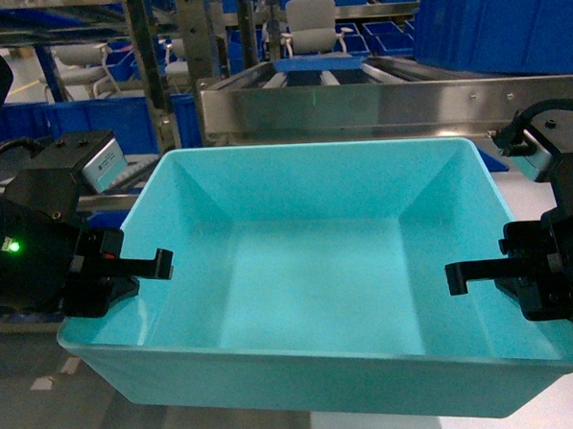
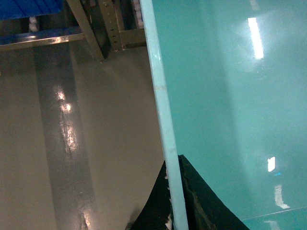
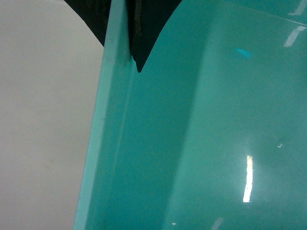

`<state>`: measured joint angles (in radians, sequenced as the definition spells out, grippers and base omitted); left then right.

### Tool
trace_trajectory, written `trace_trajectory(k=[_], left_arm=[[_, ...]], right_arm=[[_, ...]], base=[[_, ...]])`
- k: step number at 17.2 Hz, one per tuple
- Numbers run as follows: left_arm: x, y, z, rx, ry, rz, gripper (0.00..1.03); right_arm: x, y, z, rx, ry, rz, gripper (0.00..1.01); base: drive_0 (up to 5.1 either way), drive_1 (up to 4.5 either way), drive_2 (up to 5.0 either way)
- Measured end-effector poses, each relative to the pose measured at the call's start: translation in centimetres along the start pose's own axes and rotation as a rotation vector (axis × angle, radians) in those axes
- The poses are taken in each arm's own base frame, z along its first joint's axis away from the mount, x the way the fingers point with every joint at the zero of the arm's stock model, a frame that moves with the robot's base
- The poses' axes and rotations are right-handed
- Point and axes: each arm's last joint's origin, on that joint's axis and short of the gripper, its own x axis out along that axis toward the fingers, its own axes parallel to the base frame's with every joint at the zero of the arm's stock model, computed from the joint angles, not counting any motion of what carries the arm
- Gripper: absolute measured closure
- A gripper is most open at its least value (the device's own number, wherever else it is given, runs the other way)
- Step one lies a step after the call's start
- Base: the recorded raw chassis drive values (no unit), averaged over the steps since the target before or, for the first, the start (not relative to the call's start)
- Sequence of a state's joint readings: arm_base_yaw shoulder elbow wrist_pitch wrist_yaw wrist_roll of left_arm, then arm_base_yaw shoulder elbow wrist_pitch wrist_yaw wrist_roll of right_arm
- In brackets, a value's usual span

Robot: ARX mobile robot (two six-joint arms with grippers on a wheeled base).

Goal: Organize blue bins on left shelf correctly

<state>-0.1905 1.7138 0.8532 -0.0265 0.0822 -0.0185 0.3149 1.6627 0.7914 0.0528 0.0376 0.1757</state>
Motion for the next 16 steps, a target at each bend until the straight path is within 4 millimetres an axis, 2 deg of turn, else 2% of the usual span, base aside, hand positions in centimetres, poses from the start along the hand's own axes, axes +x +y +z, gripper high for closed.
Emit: trace_trajectory(k=[16], left_arm=[[0.01, 0.0, -0.02, 0.0, 0.002, 0.0, 1.01]], right_arm=[[0.04, 0.0, -0.03, 0.0, 0.002, 0.0, 0.99]], base=[[-5.0, 2.41, 2.4]])
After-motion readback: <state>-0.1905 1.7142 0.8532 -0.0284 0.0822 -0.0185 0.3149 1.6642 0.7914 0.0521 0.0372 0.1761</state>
